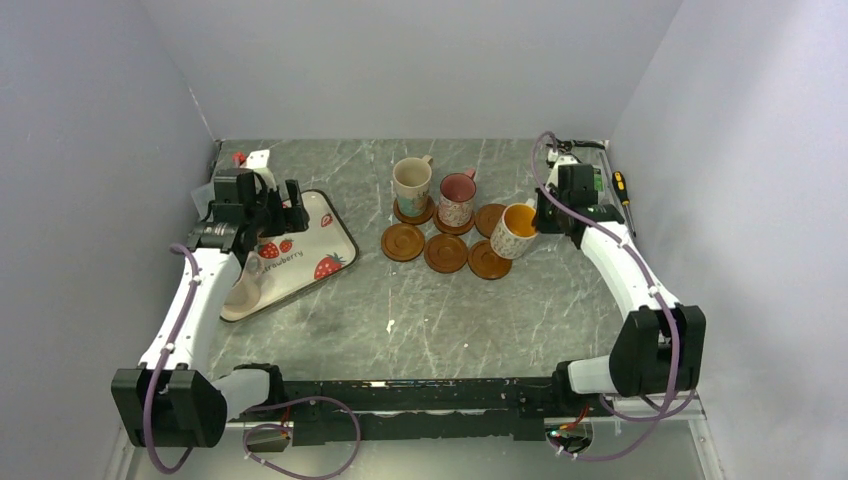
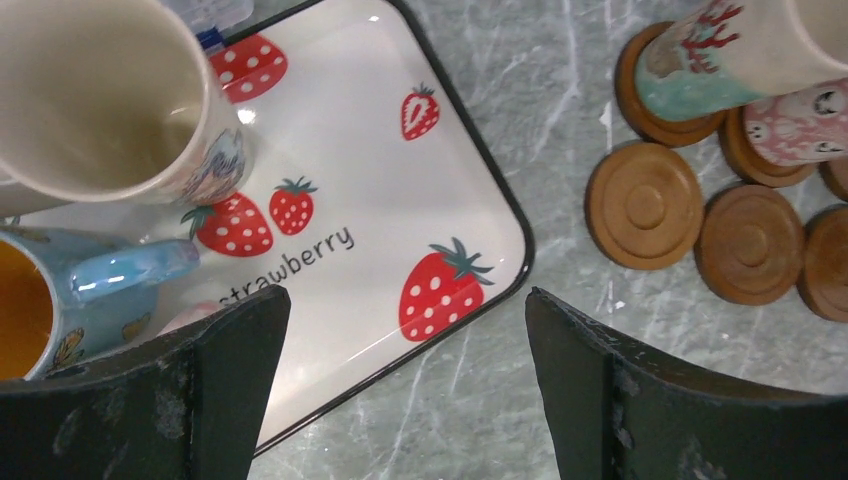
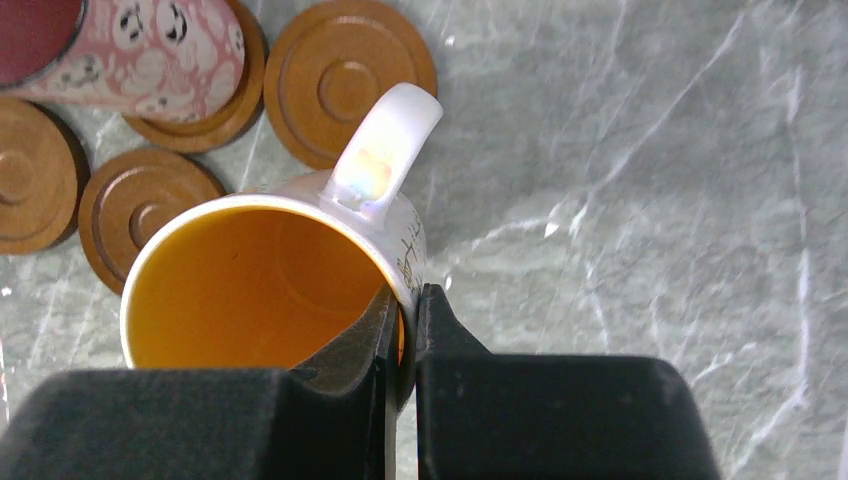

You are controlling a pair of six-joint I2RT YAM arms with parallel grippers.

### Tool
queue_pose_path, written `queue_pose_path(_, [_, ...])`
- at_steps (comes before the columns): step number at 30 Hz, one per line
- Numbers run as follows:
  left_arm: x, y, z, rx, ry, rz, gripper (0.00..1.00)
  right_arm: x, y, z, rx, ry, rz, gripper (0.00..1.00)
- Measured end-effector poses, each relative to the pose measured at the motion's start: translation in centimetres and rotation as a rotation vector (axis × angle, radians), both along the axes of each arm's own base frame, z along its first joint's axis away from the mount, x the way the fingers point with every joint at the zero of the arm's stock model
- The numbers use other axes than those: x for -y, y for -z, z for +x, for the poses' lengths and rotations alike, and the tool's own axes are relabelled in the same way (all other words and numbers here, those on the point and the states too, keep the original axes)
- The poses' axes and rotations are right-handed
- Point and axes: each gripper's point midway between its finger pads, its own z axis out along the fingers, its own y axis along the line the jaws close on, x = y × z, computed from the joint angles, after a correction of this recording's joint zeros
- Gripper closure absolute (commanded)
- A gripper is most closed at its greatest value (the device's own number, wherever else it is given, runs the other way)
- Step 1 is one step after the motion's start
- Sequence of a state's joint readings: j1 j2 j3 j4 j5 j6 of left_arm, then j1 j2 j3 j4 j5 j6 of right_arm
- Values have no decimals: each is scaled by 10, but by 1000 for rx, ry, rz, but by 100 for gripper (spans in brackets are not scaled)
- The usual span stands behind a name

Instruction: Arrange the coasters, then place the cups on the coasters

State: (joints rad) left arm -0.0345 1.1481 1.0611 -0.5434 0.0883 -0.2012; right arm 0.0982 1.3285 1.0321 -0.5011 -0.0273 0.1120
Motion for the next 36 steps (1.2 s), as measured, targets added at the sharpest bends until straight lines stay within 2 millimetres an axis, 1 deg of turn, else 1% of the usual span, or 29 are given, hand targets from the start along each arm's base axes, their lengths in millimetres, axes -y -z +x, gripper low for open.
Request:
queue_pose_path(5, [-13,19,-4,-29,-42,27,7,5,-12,34,35,-15,-14,100])
queue_pose_path(9, [-16,20,-4,-27,-53,43,7,5,-9,52,37,-30,-29,100])
queue_pose_path(15, [-19,19,-4,-22,-54,57,7,1,1,65,5,-49,-25,100])
queue_pose_path(21, [-20,18,-4,-21,-59,61,7,-2,6,81,-4,-57,-36,100])
queue_pose_path(28, [-20,18,-4,-20,-59,61,8,-7,16,97,-23,-70,-62,100])
queue_pose_path(31, [-20,18,-4,-20,-59,61,8,-11,22,100,-34,-79,-70,100])
queue_pose_path(36, [-19,18,-4,-21,-57,59,8,-16,25,104,-42,-87,-84,100])
